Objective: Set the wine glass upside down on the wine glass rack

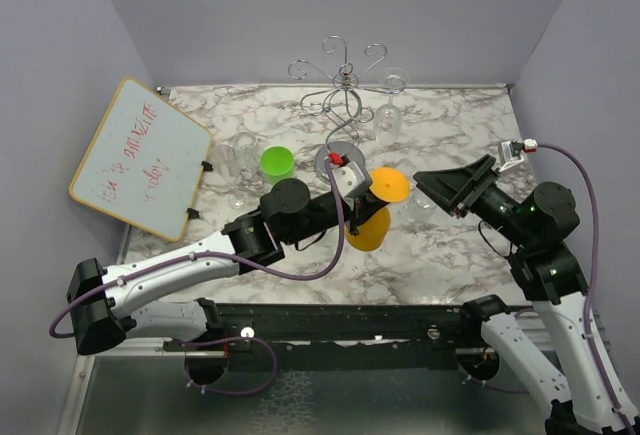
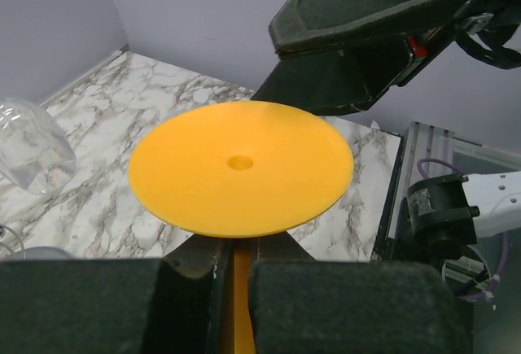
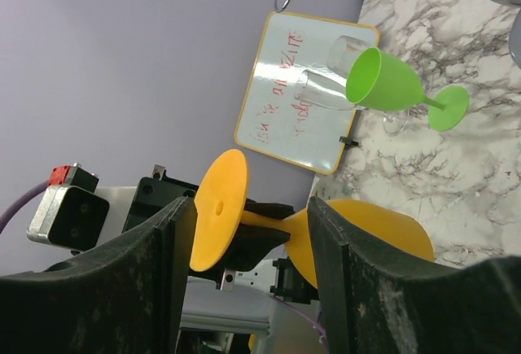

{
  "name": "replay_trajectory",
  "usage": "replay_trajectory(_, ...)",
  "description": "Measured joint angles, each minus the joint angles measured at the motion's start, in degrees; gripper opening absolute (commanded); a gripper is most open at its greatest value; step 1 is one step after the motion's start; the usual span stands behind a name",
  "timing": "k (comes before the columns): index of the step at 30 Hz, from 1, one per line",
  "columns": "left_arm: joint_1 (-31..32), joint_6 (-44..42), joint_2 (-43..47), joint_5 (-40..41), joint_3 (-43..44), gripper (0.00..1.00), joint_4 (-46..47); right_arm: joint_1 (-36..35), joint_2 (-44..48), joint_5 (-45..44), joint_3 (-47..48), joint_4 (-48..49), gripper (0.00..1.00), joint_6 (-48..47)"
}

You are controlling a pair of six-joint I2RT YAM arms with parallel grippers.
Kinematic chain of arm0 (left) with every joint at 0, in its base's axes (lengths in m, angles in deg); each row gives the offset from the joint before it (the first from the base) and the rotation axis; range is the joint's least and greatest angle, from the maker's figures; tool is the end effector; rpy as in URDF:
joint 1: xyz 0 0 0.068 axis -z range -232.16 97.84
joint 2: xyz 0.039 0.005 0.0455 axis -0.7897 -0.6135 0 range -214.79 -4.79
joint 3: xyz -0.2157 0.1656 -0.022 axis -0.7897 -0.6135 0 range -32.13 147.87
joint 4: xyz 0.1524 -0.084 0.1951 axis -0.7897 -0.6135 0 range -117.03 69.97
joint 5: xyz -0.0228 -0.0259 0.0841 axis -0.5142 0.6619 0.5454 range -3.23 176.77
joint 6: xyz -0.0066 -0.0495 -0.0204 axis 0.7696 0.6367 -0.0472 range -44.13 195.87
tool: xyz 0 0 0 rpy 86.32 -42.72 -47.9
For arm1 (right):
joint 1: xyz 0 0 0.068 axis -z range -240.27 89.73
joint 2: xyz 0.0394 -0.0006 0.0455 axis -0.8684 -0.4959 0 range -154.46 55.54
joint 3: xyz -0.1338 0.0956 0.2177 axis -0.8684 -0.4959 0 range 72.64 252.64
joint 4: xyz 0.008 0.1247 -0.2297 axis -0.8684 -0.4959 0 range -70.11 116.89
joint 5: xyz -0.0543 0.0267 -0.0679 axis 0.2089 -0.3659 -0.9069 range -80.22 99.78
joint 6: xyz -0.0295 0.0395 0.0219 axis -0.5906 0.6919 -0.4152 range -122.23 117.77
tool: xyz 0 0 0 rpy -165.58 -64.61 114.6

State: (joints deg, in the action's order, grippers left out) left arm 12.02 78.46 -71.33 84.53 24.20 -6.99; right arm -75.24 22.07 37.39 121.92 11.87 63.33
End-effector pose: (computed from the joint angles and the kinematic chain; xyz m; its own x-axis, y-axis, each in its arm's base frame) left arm 0.1191 -0.2491 0.3767 -0.0199 -0.0625 -0.9978 0.9165 0.3976 -0.0432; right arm 0.1164 0.0483 0.3850 -0.6105 0.6718 -0.4194 -0.2919 0.3015 0.9077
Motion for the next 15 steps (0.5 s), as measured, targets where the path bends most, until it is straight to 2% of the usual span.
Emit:
replay_trajectory(4,0.0,-0.4,-0.2,-1.4,0.0,0.00,0.2,0.0,-1.5,2.9,-1.7,3.5,0.50,1.6)
replay_trajectory(10,0.0,-0.7,-2.1,-1.4,0.2,0.00,1.3,0.0,-3.5,5.6,-2.3,4.5,0.45,1.9)
replay_trajectory(11,0.0,-0.8,-2.5,-1.4,0.2,0.00,1.5,0.0,-3.5,6.2,-2.3,4.8,0.42,1.9)
replay_trajectory(13,0.0,-1.0,-3.4,-1.4,0.2,0.00,1.6,0.0,-3.5,7.3,-2.3,5.6,0.26,2.0)
replay_trajectory(15,0.0,-1.1,-3.8,-1.3,0.3,0.00,2.3,0.0,-3.5,7.8,-2.3,5.7,0.21,1.7)
